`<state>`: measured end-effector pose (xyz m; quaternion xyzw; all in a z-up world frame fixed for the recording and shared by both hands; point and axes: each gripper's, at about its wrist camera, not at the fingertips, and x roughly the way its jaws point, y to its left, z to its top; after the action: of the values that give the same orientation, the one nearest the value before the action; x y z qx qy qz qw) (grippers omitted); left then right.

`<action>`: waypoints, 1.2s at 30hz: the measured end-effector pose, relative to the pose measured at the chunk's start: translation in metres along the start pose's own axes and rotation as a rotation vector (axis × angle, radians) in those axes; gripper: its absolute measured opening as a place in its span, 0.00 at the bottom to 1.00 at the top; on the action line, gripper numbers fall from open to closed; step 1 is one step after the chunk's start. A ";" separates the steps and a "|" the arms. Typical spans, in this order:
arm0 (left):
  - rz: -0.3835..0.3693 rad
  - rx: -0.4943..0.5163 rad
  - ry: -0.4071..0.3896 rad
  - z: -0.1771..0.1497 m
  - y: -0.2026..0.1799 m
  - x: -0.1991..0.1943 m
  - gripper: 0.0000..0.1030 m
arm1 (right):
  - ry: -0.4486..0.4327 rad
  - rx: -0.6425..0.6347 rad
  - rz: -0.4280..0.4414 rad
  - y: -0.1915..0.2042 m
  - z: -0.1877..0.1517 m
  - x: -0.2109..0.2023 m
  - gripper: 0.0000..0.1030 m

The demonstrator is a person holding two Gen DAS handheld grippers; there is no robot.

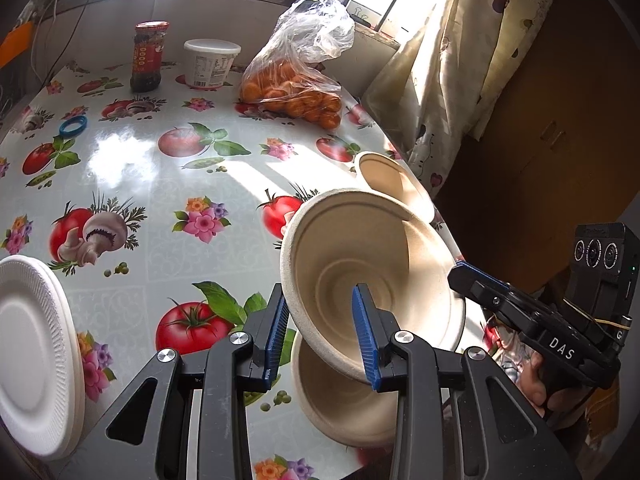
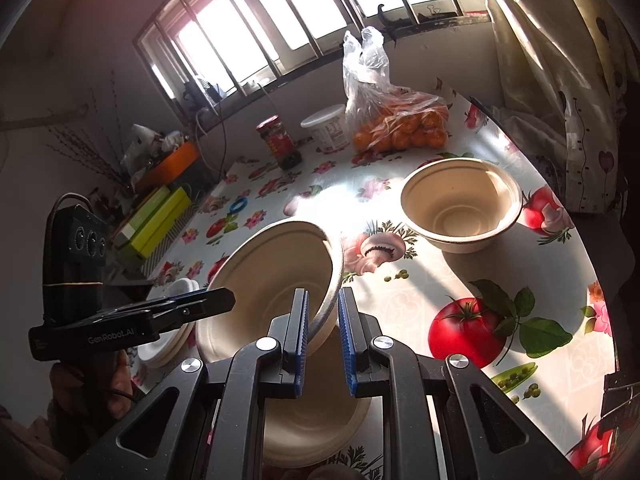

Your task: Organize plates and bowls

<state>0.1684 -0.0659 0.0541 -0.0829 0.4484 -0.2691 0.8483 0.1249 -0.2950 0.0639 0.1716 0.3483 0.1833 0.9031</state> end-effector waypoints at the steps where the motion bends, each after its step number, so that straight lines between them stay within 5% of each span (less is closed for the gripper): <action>1: -0.002 0.004 0.004 -0.002 -0.001 0.000 0.33 | -0.002 0.003 -0.003 0.000 -0.002 -0.002 0.15; 36: 0.048 0.043 0.052 -0.045 -0.015 0.004 0.33 | 0.020 0.028 -0.035 -0.001 -0.051 -0.016 0.15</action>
<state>0.1281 -0.0757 0.0303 -0.0467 0.4664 -0.2603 0.8441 0.0792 -0.2933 0.0371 0.1763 0.3630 0.1644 0.9001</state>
